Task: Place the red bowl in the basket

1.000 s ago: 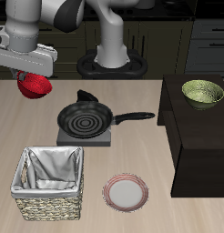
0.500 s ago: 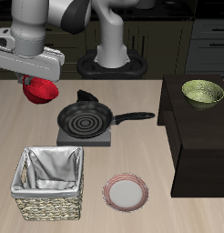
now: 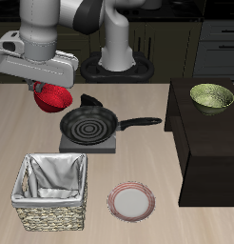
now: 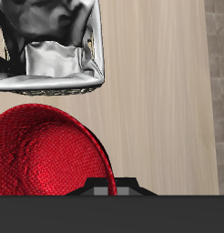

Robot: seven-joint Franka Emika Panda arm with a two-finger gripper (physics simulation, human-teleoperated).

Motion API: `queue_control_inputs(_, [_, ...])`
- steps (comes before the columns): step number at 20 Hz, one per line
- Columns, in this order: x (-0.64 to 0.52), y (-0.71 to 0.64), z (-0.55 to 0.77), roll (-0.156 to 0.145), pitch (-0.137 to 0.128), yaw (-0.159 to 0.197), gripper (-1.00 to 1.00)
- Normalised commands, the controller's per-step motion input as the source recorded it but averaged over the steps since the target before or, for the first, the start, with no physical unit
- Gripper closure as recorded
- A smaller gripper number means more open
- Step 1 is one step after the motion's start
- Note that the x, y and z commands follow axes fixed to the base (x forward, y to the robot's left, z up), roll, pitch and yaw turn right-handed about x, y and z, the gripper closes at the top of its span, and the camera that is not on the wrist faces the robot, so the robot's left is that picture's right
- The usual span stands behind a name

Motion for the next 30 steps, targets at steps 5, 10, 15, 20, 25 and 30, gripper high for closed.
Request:
queue_control_inputs(5, [0.33, 0.13, 0.00, -0.018, 0.004, -0.029, 1.00])
queue_control_inputs(10, [0.34, -0.02, 0.11, -0.028, 0.000, -0.029, 1.00])
queue_control_inputs(15, [0.30, 0.10, 0.05, -0.003, -0.003, 0.007, 1.00])
queue_control_inputs(20, [0.23, 0.14, 0.09, -0.002, -0.011, 0.001, 1.00])
queue_control_inputs(25, [0.24, 0.07, 0.15, -0.018, -0.009, -0.027, 1.00])
queue_control_inputs(30, [0.25, 0.19, 0.12, 0.037, 0.011, -0.016, 1.00])
